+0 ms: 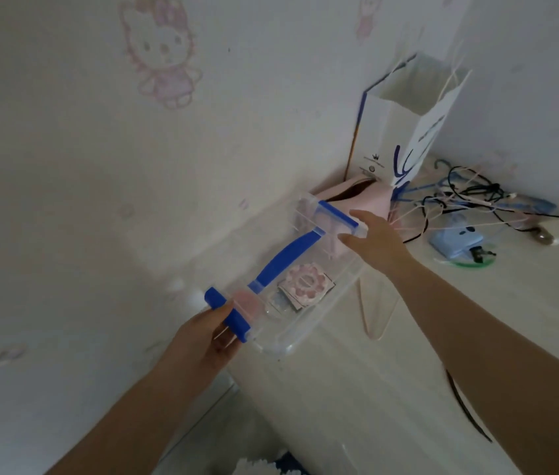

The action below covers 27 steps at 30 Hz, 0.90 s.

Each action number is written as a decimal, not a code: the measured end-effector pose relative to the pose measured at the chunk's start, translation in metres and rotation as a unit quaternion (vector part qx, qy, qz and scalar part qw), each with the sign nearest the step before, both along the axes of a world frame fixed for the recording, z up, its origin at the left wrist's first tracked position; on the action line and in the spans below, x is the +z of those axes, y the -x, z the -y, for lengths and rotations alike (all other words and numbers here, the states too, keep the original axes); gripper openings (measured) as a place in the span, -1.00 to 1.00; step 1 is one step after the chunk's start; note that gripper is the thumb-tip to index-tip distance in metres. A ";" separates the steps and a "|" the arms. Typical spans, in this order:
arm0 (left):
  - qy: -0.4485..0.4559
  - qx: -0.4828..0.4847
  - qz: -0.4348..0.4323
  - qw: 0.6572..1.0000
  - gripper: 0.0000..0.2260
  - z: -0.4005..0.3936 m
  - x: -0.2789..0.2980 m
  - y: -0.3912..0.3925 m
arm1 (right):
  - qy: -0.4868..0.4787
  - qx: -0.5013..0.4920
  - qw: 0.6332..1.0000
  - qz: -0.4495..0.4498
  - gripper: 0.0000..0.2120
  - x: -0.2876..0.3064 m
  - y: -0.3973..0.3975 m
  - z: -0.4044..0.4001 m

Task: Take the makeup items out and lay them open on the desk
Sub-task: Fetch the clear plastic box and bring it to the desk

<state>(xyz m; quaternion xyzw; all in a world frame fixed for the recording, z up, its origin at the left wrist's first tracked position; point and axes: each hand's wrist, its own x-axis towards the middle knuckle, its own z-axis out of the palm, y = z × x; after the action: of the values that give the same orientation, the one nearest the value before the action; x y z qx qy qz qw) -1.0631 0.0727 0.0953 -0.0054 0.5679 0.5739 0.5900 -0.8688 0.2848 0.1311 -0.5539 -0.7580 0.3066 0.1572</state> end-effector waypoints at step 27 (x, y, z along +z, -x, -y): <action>-0.074 -0.160 -0.219 0.960 -0.79 0.061 0.027 0.053 | 0.072 -0.253 0.942 -0.208 -0.69 -0.006 -0.038 0.126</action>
<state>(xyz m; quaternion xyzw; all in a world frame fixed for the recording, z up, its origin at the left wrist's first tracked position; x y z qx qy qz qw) -1.1159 0.0121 0.1228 0.2546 0.6325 0.4998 0.5342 -0.8307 0.1592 0.1253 -0.6610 -0.5189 0.4192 0.3436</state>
